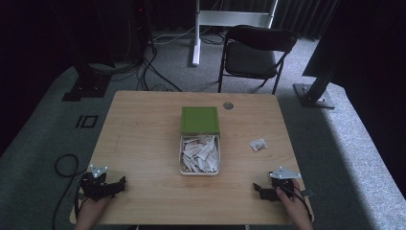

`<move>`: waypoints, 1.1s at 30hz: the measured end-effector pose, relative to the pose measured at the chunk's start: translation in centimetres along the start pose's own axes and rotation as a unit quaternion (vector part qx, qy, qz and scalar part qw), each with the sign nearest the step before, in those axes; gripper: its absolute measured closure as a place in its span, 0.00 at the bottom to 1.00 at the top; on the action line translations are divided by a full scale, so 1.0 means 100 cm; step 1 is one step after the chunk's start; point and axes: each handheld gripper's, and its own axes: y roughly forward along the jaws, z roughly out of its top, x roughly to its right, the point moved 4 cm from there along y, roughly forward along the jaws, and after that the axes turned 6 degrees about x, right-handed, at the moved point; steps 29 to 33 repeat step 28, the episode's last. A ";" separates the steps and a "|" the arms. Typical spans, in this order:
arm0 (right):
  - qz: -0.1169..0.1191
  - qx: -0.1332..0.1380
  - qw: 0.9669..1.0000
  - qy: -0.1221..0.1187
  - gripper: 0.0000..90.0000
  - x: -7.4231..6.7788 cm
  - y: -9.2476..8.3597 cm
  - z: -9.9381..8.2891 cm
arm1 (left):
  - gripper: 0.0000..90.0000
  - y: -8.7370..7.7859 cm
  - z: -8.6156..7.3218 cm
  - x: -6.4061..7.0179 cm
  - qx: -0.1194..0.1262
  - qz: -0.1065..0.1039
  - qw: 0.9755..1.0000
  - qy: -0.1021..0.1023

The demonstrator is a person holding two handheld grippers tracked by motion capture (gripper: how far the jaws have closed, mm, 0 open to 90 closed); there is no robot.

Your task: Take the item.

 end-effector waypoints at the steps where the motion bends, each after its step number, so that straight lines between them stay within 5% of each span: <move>1: 0.004 0.000 1.000 -0.004 0.16 -0.001 0.000 0.000 | 0.02 0.000 0.000 0.000 0.000 0.000 1.000 0.000; 12: 0.041 0.002 0.998 -0.046 0.16 -0.012 0.002 0.002 | 0.02 0.000 0.000 0.000 0.000 0.000 1.000 0.000; 33: 0.044 -0.002 0.998 -0.035 0.15 -0.015 0.004 0.002 | 0.02 0.000 0.000 0.000 0.000 0.001 1.000 -0.001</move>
